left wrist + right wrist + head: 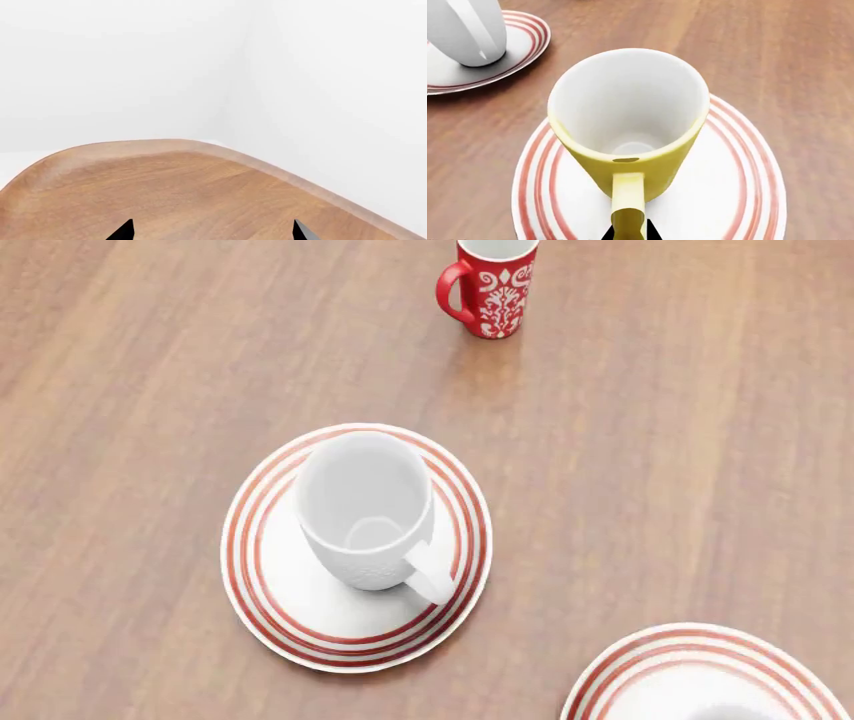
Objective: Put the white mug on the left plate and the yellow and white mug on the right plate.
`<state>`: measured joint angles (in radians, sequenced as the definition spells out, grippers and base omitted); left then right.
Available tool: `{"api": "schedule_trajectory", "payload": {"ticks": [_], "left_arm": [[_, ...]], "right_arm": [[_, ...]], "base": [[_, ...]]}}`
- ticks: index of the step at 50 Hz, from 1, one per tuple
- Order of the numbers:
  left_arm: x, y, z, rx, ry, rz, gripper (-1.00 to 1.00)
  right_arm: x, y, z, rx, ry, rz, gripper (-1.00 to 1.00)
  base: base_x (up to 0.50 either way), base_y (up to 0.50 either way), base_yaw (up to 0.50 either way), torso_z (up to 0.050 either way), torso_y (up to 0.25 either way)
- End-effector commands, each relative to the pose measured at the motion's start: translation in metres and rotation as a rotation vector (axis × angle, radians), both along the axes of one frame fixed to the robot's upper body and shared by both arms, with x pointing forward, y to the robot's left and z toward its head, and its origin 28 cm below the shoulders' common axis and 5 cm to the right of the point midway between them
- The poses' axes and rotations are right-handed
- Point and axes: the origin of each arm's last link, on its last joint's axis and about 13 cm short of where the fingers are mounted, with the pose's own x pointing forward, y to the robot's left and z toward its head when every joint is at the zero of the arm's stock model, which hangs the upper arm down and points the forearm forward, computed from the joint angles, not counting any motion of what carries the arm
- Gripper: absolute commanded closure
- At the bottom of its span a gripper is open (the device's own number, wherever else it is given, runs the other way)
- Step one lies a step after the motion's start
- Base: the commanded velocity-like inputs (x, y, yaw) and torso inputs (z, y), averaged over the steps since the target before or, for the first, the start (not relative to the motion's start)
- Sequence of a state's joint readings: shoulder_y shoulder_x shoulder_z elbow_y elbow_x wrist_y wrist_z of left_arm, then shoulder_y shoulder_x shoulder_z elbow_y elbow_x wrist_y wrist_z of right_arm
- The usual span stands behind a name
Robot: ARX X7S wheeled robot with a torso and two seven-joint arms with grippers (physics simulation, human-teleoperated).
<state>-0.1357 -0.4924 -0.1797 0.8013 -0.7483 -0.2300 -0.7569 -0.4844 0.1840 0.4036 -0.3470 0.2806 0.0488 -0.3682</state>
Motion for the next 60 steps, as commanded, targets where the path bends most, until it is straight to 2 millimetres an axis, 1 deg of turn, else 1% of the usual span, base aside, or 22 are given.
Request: {"api": "schedule_trajectory", "payload": {"ticks": [1, 10, 11, 17, 24, 29, 36, 46, 51, 57, 60], "left_arm": [[0.000, 0.000, 0.000, 0.001, -0.001, -0.001, -1.00], [0.000, 0.000, 0.000, 0.001, -0.001, -0.001, -1.00], [-0.001, 0.000, 0.000, 0.000, -0.003, -0.001, -1.00], [-0.001, 0.000, 0.002, 0.001, -0.003, 0.000, -1.00], [-0.001, 0.000, 0.001, -0.001, -0.004, 0.000, -1.00], [-0.001, 0.001, 0.001, -0.003, -0.004, 0.001, -1.00], [0.001, 0.000, 0.001, -0.003, -0.004, 0.000, -1.00], [0.002, -0.001, 0.000, -0.003, -0.003, 0.001, -1.00], [0.002, 0.000, 0.001, -0.004, -0.005, 0.002, -1.00], [0.002, 0.000, 0.000, -0.004, -0.006, 0.002, -1.00], [0.002, 0.000, 0.001, -0.005, -0.007, 0.002, -1.00]], "right_arm": [[0.001, 0.000, -0.002, 0.002, -0.003, 0.000, 1.00], [0.002, -0.002, -0.005, 0.005, 0.005, -0.007, 1.00], [0.003, -0.002, -0.006, 0.001, 0.008, -0.010, -1.00], [0.003, -0.001, -0.006, 0.009, 0.011, -0.012, -1.00], [-0.001, -0.001, -0.001, 0.005, -0.036, -0.023, -1.00], [-0.002, -0.001, 0.010, -0.013, -0.144, -0.033, -1.00], [-0.005, 0.001, 0.026, -0.027, -0.310, 0.006, -1.00], [-0.009, 0.002, 0.043, -0.033, -0.425, 0.036, -1.00], [-0.007, 0.001, 0.051, -0.033, -0.446, 0.031, -1.00], [-0.001, -0.001, 0.061, -0.027, -0.469, 0.012, -1.00], [0.004, 0.001, 0.060, -0.043, -0.454, 0.018, -1.00]], "base": [[0.00, 0.00, 0.00, 0.000, 0.000], [0.00, 0.00, 0.00, 0.000, 0.001], [0.00, 0.00, 0.00, 0.000, 0.000], [0.00, 0.00, 0.00, 0.000, 0.000], [0.00, 0.00, 0.00, 0.000, 0.000], [0.00, 0.00, 0.00, 0.000, 0.000], [0.00, 0.00, 0.00, 0.000, 0.000], [0.00, 0.00, 0.00, 0.000, 0.000], [0.00, 0.00, 0.00, 0.000, 0.000], [0.00, 0.00, 0.00, 0.000, 0.000], [0.00, 0.00, 0.00, 0.000, 0.000]]}}
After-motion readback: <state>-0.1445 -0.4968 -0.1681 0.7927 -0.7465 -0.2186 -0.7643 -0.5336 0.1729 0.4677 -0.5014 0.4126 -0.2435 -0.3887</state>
